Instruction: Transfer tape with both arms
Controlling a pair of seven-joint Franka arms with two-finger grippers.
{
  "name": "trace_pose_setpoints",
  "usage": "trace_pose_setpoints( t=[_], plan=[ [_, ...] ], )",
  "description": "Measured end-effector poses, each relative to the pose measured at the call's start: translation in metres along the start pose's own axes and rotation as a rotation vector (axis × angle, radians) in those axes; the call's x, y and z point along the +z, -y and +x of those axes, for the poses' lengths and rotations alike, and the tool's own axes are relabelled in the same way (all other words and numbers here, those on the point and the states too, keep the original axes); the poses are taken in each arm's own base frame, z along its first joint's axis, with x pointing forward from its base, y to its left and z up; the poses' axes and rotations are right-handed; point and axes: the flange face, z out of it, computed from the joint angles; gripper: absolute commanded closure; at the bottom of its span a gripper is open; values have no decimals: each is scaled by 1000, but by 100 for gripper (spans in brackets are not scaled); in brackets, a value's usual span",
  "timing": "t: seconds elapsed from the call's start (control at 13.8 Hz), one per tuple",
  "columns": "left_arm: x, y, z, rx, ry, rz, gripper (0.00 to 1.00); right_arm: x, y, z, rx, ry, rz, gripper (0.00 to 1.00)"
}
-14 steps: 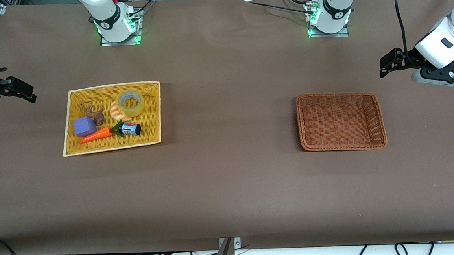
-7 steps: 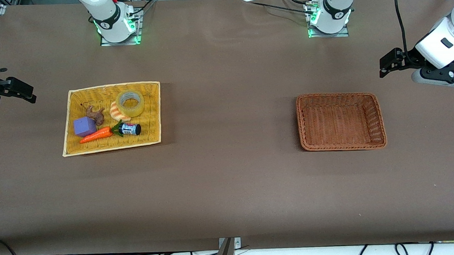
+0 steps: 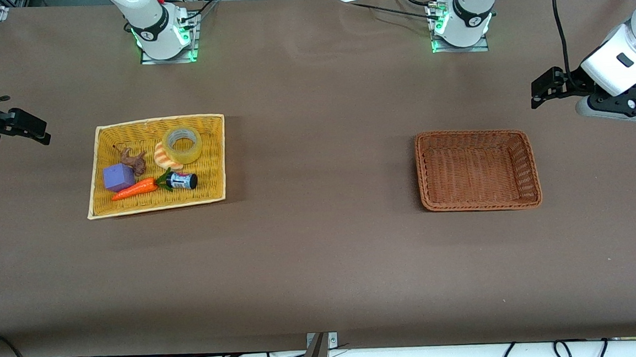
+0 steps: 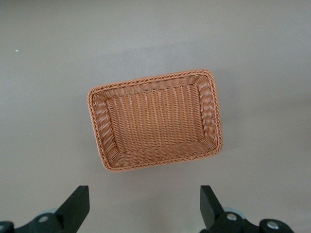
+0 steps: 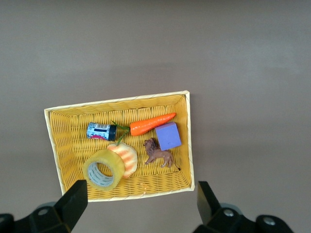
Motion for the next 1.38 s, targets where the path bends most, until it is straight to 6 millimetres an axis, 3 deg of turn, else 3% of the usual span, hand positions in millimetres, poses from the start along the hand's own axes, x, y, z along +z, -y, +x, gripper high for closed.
trace_pose_setpoints(
  t=[0.94,1.38],
  plan=[
    [0,0,0,0,0,0,0,1,-1,0,2,2,0,0],
    [0,0,0,0,0,0,0,28,3,12,-5,50,0,0]
  ],
)
